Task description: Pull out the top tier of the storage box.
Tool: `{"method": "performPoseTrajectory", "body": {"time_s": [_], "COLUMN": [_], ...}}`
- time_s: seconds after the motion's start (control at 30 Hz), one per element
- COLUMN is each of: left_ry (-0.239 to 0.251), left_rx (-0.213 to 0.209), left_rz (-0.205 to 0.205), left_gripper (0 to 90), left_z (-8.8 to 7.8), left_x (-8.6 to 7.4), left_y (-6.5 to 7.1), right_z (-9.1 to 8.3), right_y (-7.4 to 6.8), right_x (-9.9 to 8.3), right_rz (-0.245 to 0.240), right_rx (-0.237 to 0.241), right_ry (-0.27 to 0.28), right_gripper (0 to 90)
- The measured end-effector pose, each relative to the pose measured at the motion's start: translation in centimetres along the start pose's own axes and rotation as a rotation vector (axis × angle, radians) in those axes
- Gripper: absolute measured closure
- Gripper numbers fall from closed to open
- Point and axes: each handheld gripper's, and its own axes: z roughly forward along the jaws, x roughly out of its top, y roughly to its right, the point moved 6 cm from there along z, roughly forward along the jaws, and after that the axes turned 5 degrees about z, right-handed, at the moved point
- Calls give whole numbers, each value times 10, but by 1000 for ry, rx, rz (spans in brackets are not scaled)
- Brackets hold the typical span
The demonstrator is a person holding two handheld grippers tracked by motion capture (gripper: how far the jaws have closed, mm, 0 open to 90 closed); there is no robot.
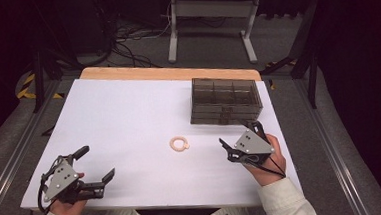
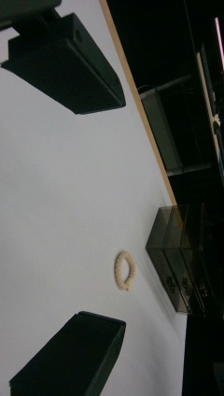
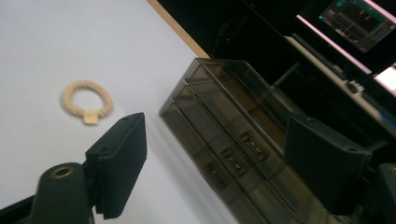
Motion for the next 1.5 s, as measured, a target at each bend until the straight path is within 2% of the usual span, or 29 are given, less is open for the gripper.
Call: {"method": "performPoseTrajectory", "body": {"time_s": [0.07,0.1,0.13,0.2,0.23,0.27,0.3,0.33,0.37,0.53,0.6,0.67,0.73,0.77,0.87,0.9,0.97,1.0,1.03,1.1,1.2,1.23,1.3,1.33,1.5], "left_ry": [1,8,8,20,20,18,17,16,20,16,16,11,6,9,10,8,8,10,8,8,10,9,7,5,8], "left_rx": [0,17,27,25,25,15,17,18,30,32,34,37,32,47,48,36,36,50,49,50,48,49,47,35,31], "left_rz": [1,-14,2,-4,-4,18,22,22,-1,-5,-4,3,9,-10,-8,8,4,-14,-14,-13,-16,-16,-15,2,-4], "left_gripper": [2,2,2,2,2,2,2,2,2,2,2,2,2,2,2,2,2,2,2,2,2,2,2,2,2], "left_z": [0,-1,-2,-3,-3,-3,-4,-4,-4,-4,-4,-3,-3,-3,-4,-3,-3,-3,-3,-3,-3,-3,-3,-3,-3], "left_x": [0,1,1,3,3,4,4,4,4,3,3,3,3,3,3,3,3,3,2,2,2,2,2,2,2], "left_y": [0,1,0,1,1,1,1,0,1,0,0,-1,-1,0,-1,-1,-2,-1,-2,-2,-2,-2,-2,-3,-3], "right_z": [1,2,2,4,4,5,6,7,8,11,12,14,15,16,18,19,21,23,25,29,34,36,39,40,44], "right_y": [0,1,1,2,2,1,1,1,1,2,2,1,1,1,0,0,-1,-1,-2,0,1,1,1,2,3], "right_x": [0,0,0,1,1,0,1,1,1,1,0,0,0,0,-1,-2,-3,-4,-5,-7,-10,-11,-13,-14,-17], "right_rz": [-61,-79,-91,-124,-124,-136,-181,-193,-213,-282,-291,-333,-346,-358,-373,-376,-391,-410,-413,-482,-532,-538,-560,-565,-600], "right_rx": [-38,-54,-71,-89,-89,-100,-115,-123,-130,-174,-187,-206,-225,-227,-231,-237,-243,-250,-256,-302,-335,-354,-355,-360,-384], "right_ry": [-15,-18,-17,-29,-29,-41,-53,-59,-63,-86,-89,-100,-100,-99,-100,-105,-109,-115,-113,-129,-143,-144,-157,-159,-184], "right_gripper": [229,235,245,250,250,251,263,265,266,291,301,320,335,342,350,355,367,375,385,418,437,443,448,455,473]}}
